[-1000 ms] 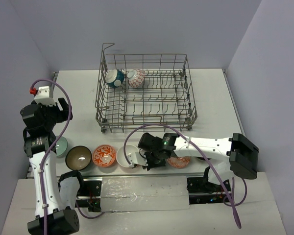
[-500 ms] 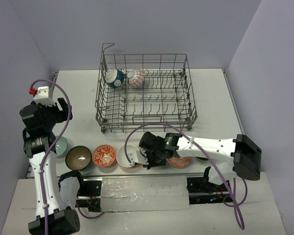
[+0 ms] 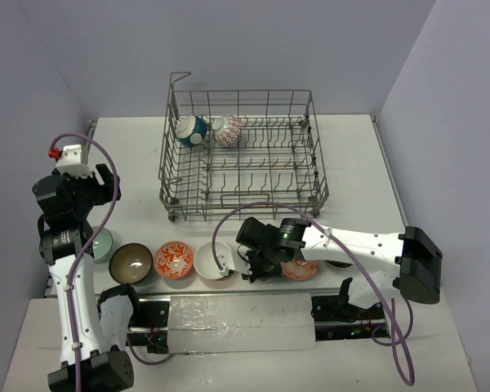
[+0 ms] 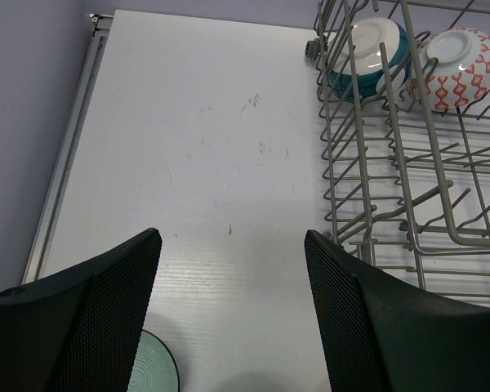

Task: Load the bowls into the dish rack
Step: Pick up the bowl from the corner of the board, then insert the bowl into the dish rack.

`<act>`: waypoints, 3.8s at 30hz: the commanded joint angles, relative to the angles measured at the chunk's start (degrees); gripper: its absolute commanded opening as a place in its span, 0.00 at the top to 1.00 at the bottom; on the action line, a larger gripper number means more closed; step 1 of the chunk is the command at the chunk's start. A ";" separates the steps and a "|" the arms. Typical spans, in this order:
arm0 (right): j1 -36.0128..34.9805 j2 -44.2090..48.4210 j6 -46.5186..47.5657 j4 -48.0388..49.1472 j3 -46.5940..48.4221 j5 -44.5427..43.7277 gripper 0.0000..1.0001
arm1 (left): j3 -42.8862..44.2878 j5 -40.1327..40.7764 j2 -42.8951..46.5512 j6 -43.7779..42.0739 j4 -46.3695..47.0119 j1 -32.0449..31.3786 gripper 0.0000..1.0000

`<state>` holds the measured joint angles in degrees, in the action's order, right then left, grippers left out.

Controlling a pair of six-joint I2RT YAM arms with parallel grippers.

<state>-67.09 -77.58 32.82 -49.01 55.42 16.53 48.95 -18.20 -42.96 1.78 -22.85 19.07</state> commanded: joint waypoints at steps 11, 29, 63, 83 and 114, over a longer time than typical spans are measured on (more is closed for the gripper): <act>1.17 3.75 1.46 -4.34 6.37 3.68 1.00 | -0.70 -1.75 1.83 0.59 2.46 0.35 0.24; 4.68 8.58 7.52 -14.09 18.93 16.32 1.00 | -0.17 -2.02 0.86 0.77 2.20 0.35 0.24; 26.83 -4.24 2.00 -2.15 50.66 25.57 1.00 | 1.50 -4.13 -2.48 0.50 1.23 0.35 0.27; 45.81 -27.53 -20.59 15.78 65.43 32.06 1.00 | 0.88 -2.81 -2.04 0.77 1.85 0.35 0.20; 58.21 -37.73 -72.79 66.39 48.30 41.65 1.00 | -0.52 -2.99 -2.39 0.24 2.29 0.44 0.19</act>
<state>-8.93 -115.98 -34.35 6.13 104.73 58.76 48.21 -20.91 -44.95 2.35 -22.09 19.11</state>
